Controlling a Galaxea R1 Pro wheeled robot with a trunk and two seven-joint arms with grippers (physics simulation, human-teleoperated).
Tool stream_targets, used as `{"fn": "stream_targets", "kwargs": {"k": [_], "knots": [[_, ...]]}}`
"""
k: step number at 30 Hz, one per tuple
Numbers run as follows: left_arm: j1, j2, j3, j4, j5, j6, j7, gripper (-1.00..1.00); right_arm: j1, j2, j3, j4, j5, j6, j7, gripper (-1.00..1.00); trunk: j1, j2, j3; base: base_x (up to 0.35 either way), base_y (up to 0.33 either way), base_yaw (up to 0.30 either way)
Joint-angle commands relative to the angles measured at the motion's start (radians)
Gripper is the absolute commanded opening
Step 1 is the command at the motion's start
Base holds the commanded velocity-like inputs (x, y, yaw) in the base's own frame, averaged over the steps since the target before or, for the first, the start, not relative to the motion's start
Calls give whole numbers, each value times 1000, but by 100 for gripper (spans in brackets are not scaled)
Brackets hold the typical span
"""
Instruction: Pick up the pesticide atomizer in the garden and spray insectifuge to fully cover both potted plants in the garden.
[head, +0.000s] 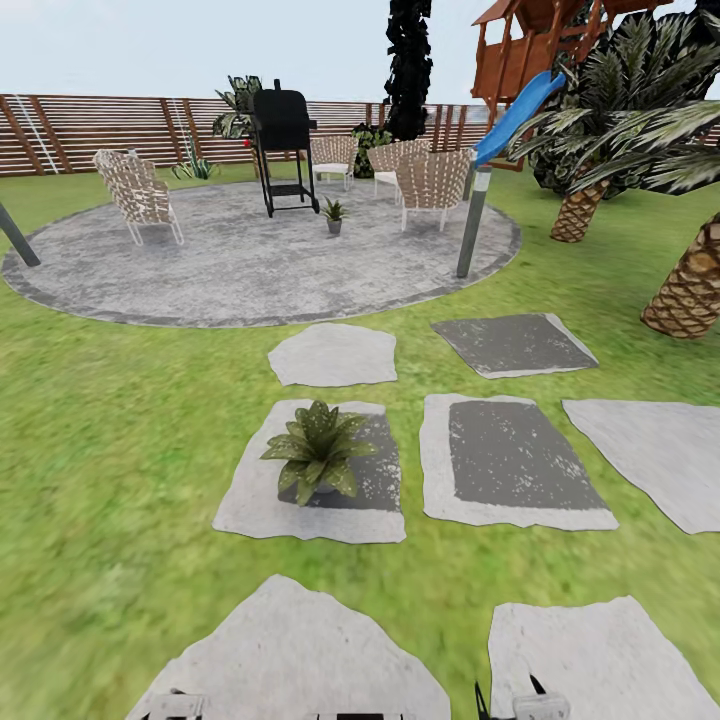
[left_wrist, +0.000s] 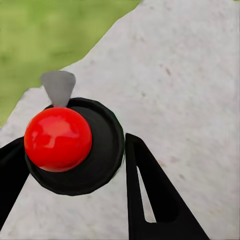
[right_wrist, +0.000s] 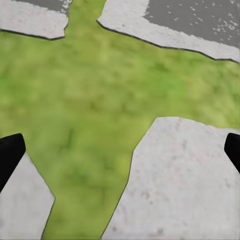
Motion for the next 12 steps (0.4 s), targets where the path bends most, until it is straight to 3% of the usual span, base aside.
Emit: {"fn": "stream_targets", "kwargs": {"k": [1,12], "knots": [[-1,-2,9,1,-10,-3,-3,-100,0,0,-8,1,11,-2,-3,100,0,0,-1,0,0,0],[1,-9,9,3,-8,-3,-3,-100,1,1,-8,1,11,-2,-3,100,0,0,-1,0,0,0]]}}
